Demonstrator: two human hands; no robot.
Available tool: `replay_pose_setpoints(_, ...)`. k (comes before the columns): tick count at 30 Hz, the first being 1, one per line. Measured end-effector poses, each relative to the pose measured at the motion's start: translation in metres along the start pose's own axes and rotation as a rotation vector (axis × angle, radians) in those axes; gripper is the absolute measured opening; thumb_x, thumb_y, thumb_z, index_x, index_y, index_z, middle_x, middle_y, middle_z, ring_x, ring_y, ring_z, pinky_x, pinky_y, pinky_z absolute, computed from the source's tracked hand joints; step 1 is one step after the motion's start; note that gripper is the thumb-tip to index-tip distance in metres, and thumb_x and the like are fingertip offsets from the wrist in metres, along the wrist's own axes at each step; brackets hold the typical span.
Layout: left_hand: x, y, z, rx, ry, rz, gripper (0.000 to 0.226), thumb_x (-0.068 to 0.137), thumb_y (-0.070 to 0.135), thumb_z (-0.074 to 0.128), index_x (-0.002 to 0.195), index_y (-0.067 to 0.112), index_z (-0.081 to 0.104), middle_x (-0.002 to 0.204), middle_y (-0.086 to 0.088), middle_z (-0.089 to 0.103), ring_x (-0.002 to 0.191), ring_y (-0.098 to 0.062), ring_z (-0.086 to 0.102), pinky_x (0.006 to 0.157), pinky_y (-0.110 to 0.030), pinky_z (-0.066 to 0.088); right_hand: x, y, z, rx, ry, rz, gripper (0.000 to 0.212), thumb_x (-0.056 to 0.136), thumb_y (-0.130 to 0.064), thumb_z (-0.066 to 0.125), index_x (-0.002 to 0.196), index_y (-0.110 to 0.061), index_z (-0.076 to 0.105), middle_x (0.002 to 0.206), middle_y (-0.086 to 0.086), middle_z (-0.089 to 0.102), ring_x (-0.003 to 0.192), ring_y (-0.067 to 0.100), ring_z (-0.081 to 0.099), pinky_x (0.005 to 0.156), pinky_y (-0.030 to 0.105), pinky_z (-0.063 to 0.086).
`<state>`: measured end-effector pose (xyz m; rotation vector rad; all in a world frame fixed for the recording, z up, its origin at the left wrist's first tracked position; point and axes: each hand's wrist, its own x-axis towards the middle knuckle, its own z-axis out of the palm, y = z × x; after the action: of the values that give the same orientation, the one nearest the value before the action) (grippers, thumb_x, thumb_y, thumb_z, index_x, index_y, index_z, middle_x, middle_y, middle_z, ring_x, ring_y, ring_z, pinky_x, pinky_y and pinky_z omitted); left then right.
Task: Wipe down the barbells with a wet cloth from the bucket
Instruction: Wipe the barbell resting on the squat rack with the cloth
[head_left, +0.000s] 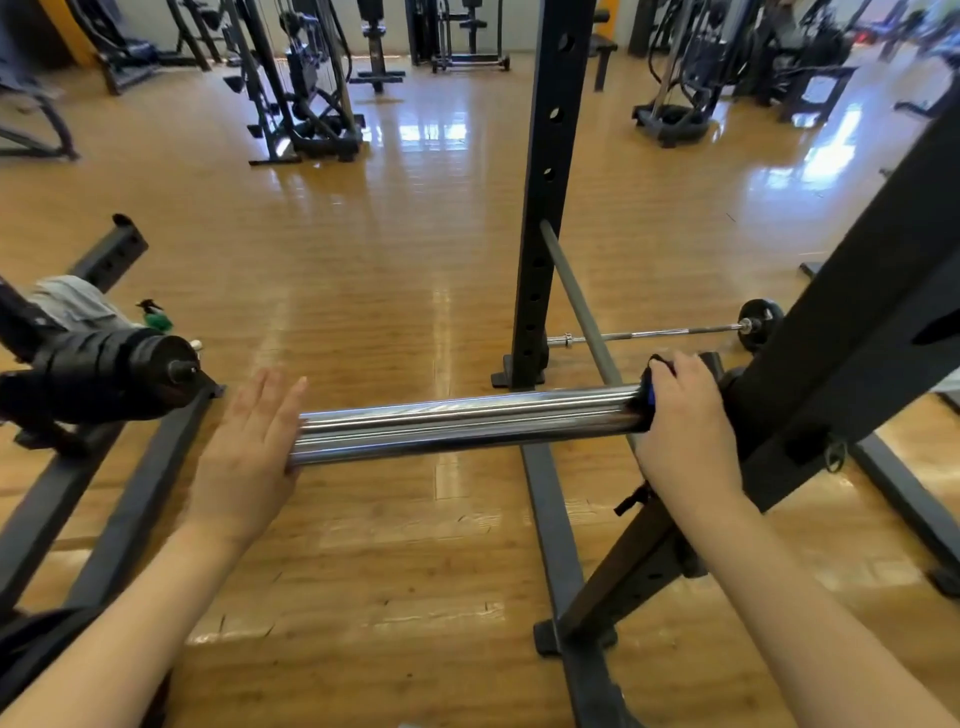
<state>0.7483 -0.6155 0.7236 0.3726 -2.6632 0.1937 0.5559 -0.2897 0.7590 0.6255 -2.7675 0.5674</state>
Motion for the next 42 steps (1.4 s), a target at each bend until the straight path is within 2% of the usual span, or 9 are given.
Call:
replay_pose_setpoints(5,0.016,0.003,-0.021,-0.079,-0.267,-0.049,0.095,0.059,0.000,0.082,0.142,0.003,0.038,0.148,-0.018,0.035,0.139,-0.031,0.030,0.107,-0.042,0.031,-0.002,-0.002,0.001,-0.032,-0.003,0.003,0.063,0.074,0.008,0.067,0.133,0.001,0.045,0.137,0.014,0.040,0.132,0.029,0.033,0.106,0.038,0.035)
replay_pose_setpoints(9,0.015,0.002,-0.018,-0.101,-0.271,-0.068,0.095,0.050,-0.003,0.085,0.137,-0.001,0.046,0.142,-0.022,0.043,0.134,-0.035,0.037,0.101,-0.044,0.034,-0.029,0.004,0.013,-0.021,0.120,0.004,0.064,0.073,0.017,0.063,0.133,0.005,0.046,0.139,0.020,0.040,0.136,0.033,0.031,0.108,0.041,0.030)
replay_pose_setpoints(15,0.017,0.000,-0.013,-0.019,-0.308,-0.051,0.099,0.046,0.001,0.088,0.136,-0.004,0.045,0.138,-0.028,0.045,0.130,-0.042,0.041,0.104,-0.048,0.032,0.017,-0.008,-0.009,-0.077,-0.051,0.014,0.019,0.078,0.000,0.066,0.097,-0.004,0.065,0.102,0.008,0.058,0.103,0.024,0.050,0.085,0.032,0.045)
replay_pose_setpoints(21,0.017,0.003,-0.015,0.024,-0.290,-0.059,0.099,0.047,0.003,0.087,0.136,-0.004,0.044,0.139,-0.026,0.044,0.132,-0.040,0.040,0.106,-0.044,0.029,-0.023,-0.003,-0.010,0.113,0.068,0.062,0.056,0.076,0.020,0.052,0.129,0.001,0.054,0.138,0.011,0.049,0.134,0.026,0.037,0.105,0.033,0.030)
replay_pose_setpoints(24,0.016,0.001,-0.014,0.026,-0.289,-0.050,0.100,0.043,0.002,0.087,0.134,-0.005,0.046,0.136,-0.027,0.047,0.128,-0.042,0.043,0.105,-0.046,0.030,-0.018,-0.007,-0.017,0.123,0.038,0.093,0.053,0.079,0.016,0.052,0.129,-0.002,0.056,0.135,0.010,0.052,0.130,0.025,0.042,0.104,0.034,0.033)
replay_pose_setpoints(28,0.015,0.002,-0.015,-0.015,-0.280,-0.076,0.098,0.052,0.002,0.084,0.140,0.000,0.041,0.143,-0.023,0.041,0.136,-0.037,0.035,0.107,-0.044,0.029,0.028,-0.017,-0.021,0.085,-0.058,0.062,0.038,0.080,0.009,0.054,0.116,-0.002,0.060,0.115,0.013,0.058,0.107,0.032,0.053,0.082,0.036,0.044)
replay_pose_setpoints(34,0.017,0.006,-0.020,-0.064,-0.285,-0.126,0.096,0.061,0.004,0.081,0.145,0.006,0.034,0.152,-0.016,0.029,0.143,-0.028,0.020,0.110,-0.039,0.027,-0.015,-0.003,0.009,0.158,0.206,0.038,0.055,0.076,0.020,0.053,0.129,0.003,0.052,0.135,0.017,0.050,0.131,0.031,0.040,0.107,0.033,0.026)
replay_pose_setpoints(39,0.017,0.004,-0.016,-0.063,-0.310,-0.132,0.097,0.054,0.001,0.084,0.141,0.002,0.042,0.147,-0.020,0.037,0.138,-0.034,0.031,0.106,-0.044,0.033,-0.033,0.007,0.015,0.119,0.173,0.051,0.059,0.077,0.022,0.052,0.132,0.002,0.050,0.143,0.014,0.043,0.137,0.027,0.032,0.110,0.040,0.027)
replay_pose_setpoints(42,0.016,0.004,-0.016,-0.069,-0.309,-0.130,0.096,0.054,0.000,0.082,0.141,0.002,0.041,0.147,-0.020,0.036,0.138,-0.035,0.030,0.107,-0.045,0.032,-0.006,-0.002,0.003,0.122,0.114,0.042,0.059,0.079,0.017,0.052,0.135,0.001,0.046,0.142,0.013,0.044,0.137,0.025,0.032,0.108,0.027,0.019)
